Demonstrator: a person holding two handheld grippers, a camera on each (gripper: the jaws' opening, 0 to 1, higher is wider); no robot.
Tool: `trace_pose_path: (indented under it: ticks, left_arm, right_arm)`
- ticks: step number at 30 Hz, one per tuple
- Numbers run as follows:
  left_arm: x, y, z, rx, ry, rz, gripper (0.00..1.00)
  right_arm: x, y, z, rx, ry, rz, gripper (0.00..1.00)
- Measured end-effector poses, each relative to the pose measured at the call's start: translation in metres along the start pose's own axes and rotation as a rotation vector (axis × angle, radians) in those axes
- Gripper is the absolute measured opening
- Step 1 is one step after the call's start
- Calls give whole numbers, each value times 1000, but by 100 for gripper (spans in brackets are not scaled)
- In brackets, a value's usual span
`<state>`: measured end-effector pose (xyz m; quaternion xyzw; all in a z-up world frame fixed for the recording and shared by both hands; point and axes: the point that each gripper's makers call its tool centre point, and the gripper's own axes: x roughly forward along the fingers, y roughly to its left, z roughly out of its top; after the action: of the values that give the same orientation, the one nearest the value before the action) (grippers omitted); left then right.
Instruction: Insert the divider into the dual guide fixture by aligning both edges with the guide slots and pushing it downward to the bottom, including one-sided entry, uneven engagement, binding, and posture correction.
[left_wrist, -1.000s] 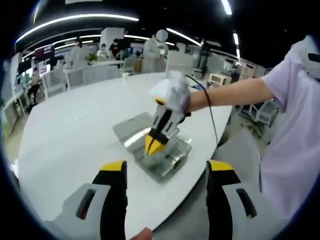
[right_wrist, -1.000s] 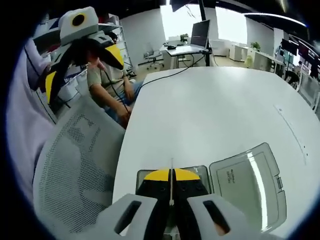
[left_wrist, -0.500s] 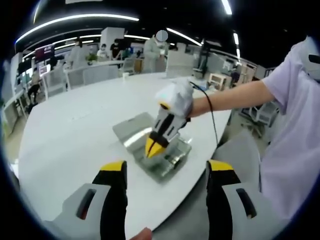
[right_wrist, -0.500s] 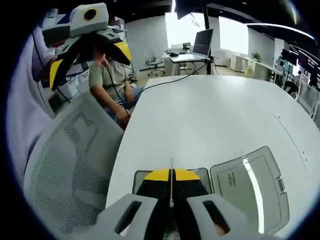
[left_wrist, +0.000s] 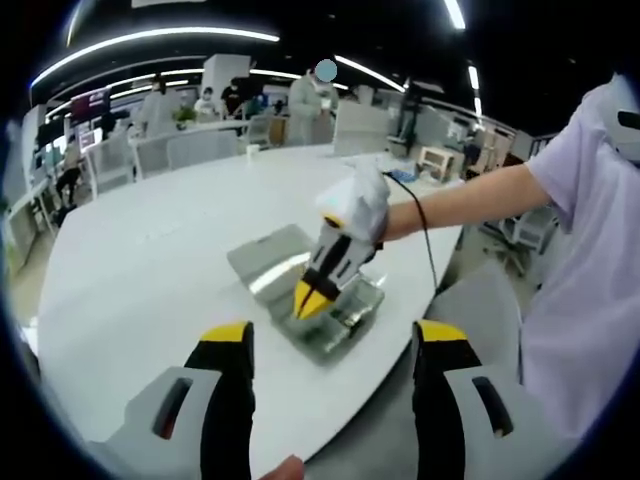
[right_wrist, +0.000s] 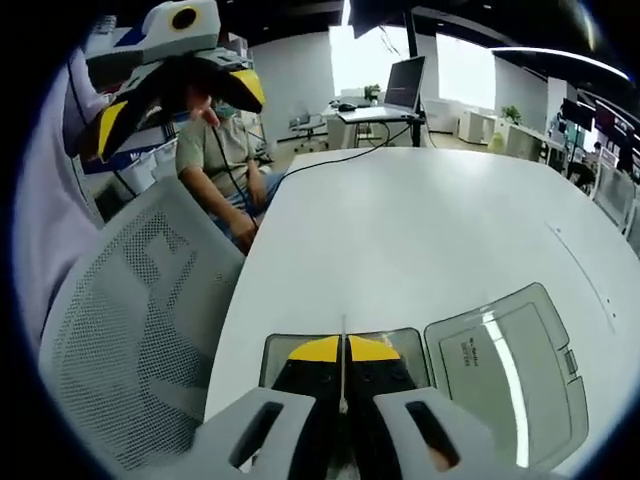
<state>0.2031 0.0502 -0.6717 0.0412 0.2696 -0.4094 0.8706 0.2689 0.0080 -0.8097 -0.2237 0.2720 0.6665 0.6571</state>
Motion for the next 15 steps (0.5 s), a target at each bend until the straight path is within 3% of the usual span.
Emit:
trace_pose_path:
  ticks: [15]
  left_arm:
    - [0, 2, 1, -10, -7, 0, 62]
  right_arm:
    - [0, -1, -2, 3, -3, 3, 0]
